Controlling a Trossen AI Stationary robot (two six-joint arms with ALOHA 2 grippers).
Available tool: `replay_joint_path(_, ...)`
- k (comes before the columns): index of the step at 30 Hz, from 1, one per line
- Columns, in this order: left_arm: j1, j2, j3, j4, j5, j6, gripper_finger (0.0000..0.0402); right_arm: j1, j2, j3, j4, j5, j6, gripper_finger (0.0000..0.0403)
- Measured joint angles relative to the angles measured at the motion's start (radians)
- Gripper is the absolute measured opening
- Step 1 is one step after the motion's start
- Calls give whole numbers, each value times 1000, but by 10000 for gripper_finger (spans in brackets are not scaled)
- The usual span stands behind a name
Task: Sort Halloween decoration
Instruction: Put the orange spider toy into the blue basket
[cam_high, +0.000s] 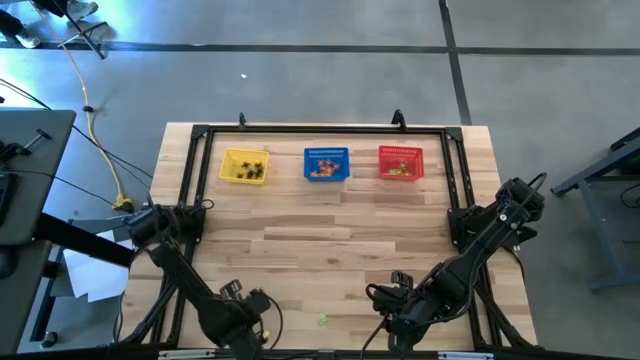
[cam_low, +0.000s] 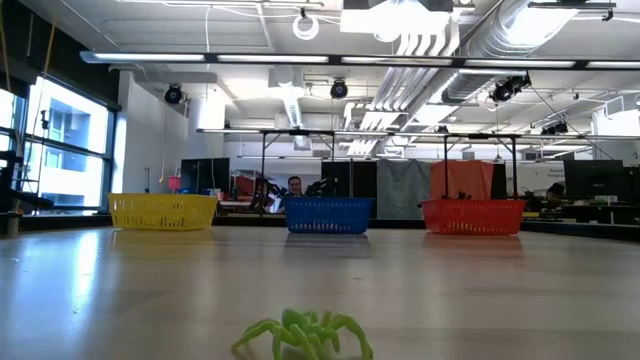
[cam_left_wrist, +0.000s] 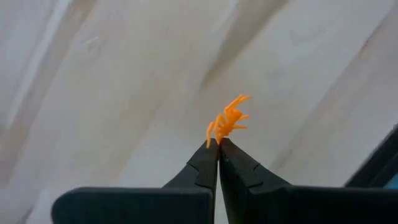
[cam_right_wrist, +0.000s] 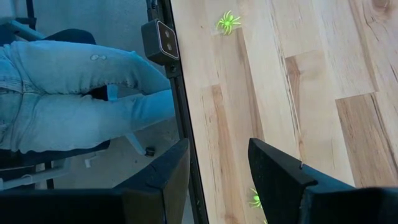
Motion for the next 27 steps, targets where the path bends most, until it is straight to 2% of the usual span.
replay_joint_path(10,-33,-3,255,-396,-77,-35,0,0,0,0,0,0,0,160)
replay_joint_path(14,-50,-6,336,-506,-133,-60,0,0,0,0,0,0,0,160)
replay_joint_path(20,-54,-6,375,-555,-200,-55,0,0,0,0,0,0,0,160)
replay_joint_path(27,-26,-6,376,-550,-271,28,0,0,0,0,0,0,0,160)
